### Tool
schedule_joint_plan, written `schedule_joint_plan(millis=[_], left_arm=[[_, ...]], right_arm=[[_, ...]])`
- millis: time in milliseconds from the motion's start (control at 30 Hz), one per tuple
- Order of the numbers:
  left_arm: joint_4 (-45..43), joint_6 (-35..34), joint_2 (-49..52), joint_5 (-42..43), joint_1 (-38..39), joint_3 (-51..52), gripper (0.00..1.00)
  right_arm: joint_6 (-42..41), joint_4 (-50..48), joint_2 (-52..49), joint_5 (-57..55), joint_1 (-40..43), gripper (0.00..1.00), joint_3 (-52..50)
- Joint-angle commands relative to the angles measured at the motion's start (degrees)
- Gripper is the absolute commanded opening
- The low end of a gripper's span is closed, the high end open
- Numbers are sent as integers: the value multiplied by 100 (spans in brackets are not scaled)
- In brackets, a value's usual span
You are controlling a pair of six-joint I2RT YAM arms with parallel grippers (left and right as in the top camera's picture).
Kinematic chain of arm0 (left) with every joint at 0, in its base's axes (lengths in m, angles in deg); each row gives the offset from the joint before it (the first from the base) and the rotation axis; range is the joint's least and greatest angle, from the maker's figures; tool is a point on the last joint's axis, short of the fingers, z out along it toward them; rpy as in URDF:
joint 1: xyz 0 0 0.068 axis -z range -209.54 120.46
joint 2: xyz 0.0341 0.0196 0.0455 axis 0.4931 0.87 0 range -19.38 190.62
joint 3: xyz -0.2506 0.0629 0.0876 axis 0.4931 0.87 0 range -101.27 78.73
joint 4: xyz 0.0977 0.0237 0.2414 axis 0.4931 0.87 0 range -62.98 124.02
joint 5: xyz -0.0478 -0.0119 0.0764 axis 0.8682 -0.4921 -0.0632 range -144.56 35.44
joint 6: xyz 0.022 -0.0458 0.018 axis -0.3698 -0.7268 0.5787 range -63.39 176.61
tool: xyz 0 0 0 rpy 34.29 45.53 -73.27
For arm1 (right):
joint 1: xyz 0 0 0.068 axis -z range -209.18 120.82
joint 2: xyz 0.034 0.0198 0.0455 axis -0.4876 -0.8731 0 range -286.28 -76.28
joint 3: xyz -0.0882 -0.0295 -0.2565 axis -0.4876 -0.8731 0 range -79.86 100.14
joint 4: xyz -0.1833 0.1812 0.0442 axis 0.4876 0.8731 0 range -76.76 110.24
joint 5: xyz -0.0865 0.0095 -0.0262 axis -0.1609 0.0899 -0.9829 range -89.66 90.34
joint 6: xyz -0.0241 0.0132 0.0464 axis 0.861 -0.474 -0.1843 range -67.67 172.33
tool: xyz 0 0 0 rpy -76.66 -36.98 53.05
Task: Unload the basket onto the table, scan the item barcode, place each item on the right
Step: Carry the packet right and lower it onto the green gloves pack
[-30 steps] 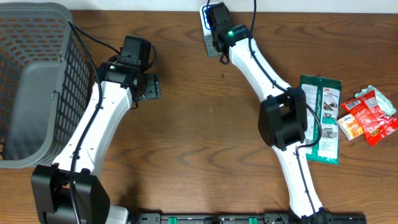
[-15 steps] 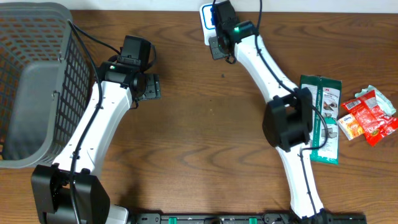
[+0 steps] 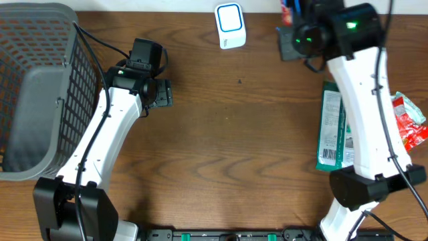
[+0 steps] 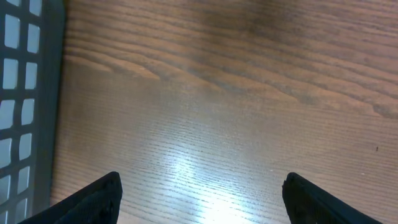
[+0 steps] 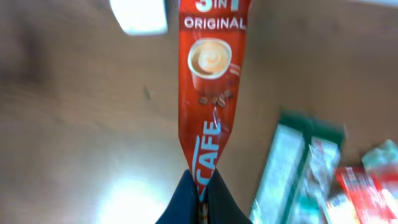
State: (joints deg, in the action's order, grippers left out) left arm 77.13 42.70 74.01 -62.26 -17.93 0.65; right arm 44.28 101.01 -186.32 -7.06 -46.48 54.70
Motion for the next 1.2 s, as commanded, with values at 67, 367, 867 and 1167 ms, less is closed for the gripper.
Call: schedule_joint_plan(millis=[67,367,867,1167], left_arm=[[22,-31,28,-70,-9,52,83],[22,-31,28,-70,-9,52,83],[22,-31,28,-70,-9,52,83],[22,-33,28,-70,-9,52,84]], right_arm=[[-293,942,173,-9,87,1,-28],[-1436,922,225,-938,221,1,-1456],[-1884,-1917,225,-2083,1488,1,-5560],[-988,-2778,223,-2076,1624,99,-6247]])
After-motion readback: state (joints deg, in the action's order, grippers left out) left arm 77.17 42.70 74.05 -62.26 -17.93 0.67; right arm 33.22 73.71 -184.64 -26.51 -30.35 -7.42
